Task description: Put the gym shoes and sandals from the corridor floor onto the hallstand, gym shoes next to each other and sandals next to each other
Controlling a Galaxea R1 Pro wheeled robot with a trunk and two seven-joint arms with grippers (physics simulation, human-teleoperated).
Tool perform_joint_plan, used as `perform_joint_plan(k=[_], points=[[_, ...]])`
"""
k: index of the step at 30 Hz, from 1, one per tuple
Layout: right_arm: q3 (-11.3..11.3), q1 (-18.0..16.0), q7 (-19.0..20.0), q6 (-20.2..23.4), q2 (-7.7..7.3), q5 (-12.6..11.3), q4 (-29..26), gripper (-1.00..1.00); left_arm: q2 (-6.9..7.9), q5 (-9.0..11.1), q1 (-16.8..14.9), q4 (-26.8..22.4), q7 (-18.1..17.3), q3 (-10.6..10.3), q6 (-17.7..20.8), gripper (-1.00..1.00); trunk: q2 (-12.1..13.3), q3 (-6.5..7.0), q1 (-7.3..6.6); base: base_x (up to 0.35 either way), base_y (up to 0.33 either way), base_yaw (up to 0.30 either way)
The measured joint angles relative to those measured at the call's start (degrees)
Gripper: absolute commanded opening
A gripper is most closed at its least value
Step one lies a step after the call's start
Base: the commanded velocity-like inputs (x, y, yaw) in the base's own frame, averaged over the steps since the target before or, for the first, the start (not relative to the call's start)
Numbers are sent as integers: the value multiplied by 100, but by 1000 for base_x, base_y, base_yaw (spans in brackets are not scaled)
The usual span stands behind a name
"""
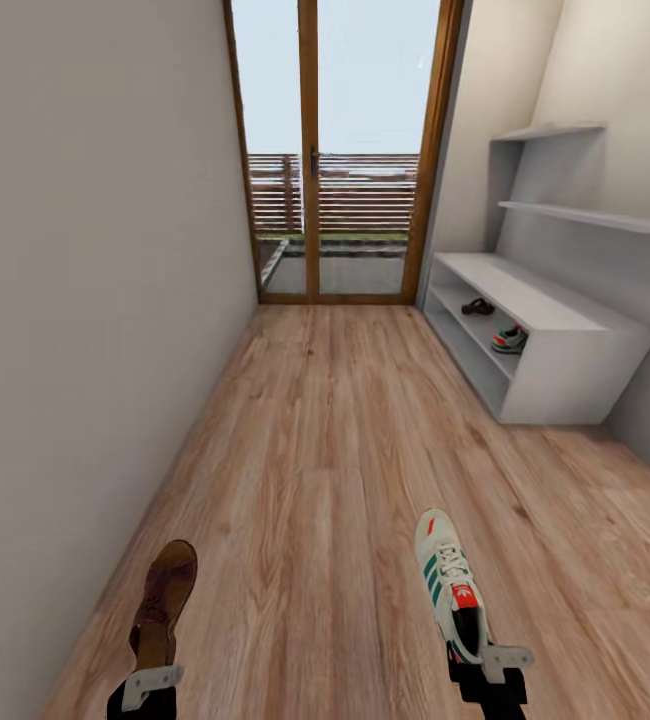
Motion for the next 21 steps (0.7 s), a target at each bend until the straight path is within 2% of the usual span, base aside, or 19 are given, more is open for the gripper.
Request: perform_joint_plan(k=[21], points=[[1, 0, 16, 6, -9, 9, 0, -100, 0, 30, 0, 0, -2, 2, 0, -100, 0, 0, 0, 338, 0, 0]])
